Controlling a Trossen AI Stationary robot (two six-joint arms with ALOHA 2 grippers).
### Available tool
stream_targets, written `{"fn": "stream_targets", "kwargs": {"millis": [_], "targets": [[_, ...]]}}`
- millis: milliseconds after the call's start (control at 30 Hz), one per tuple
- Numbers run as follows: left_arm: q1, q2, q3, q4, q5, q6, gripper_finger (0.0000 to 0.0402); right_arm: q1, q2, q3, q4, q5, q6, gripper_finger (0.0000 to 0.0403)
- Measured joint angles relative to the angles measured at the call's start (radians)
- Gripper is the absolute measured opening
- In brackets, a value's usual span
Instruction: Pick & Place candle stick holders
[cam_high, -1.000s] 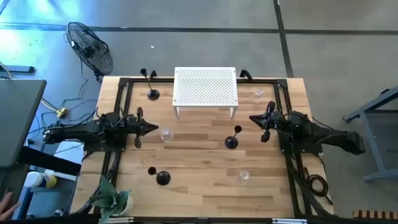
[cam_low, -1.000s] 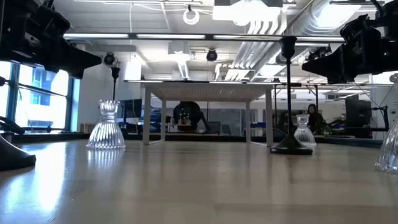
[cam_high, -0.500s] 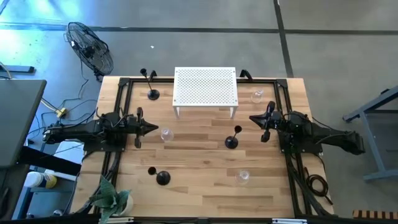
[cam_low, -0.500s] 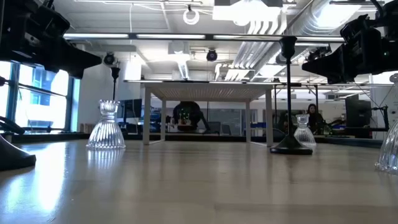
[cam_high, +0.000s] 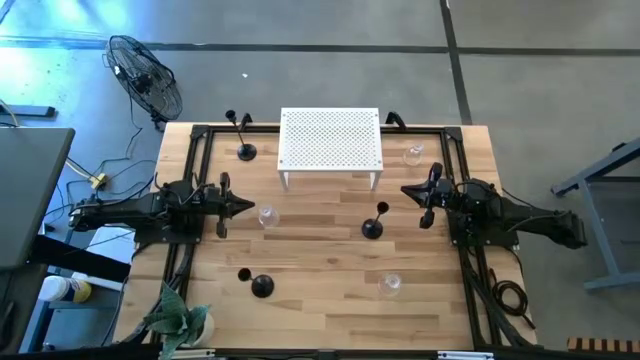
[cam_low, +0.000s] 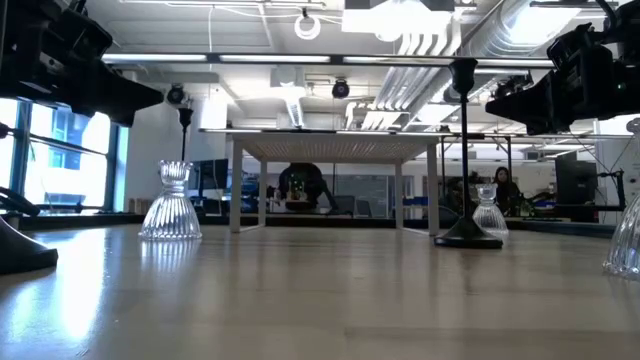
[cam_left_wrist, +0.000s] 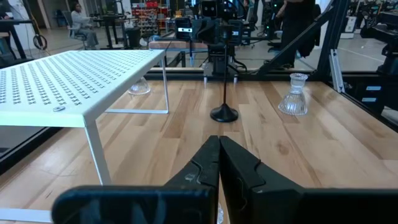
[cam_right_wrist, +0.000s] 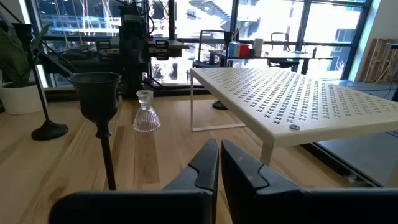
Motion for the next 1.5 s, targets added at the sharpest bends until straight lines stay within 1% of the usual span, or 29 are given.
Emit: {"fn": "stream_targets", "kwargs": {"millis": [767, 900, 1067, 1167, 1267, 1367, 1500], "targets": [[0.0, 0.0, 0.0, 0.002, 0.0, 0.001, 0.0003, 0.0, 0.0, 0.0, 0.0, 0.0, 0.0, 0.0012], [0.0, 0.0, 0.0, 0.022, -0.041, 0.001, 0.0003, 0.0, 0.0, 0.0, 0.0, 0.0, 0.0, 0.0012], [0.0, 0.0, 0.0, 0.037, -0.051, -0.069, 0.0003, 0.0, 0.0, 0.0, 0.0, 0.0, 0.0, 0.0012], [0.0, 0.0, 0.0, 0.037, -0.055, -0.073, 0.0003, 0.0, 0.0, 0.0, 0.005, 0.003, -0.001, 0.0012], [0.0, 0.0, 0.0, 0.037, -0.06, -0.074, 0.0002, 0.0, 0.0, 0.0, 0.053, 0.045, 0.003, 0.0012], [0.0, 0.0, 0.0, 0.038, -0.075, -0.074, 0.0001, 0.0, 0.0, 0.0, 0.125, 0.045, 0.031, 0.0012], [0.0, 0.0, 0.0, 0.037, -0.079, -0.074, 0.0001, 0.0, -0.001, 0.0, 0.22, 0.06, 0.026, 0.0012]]}}
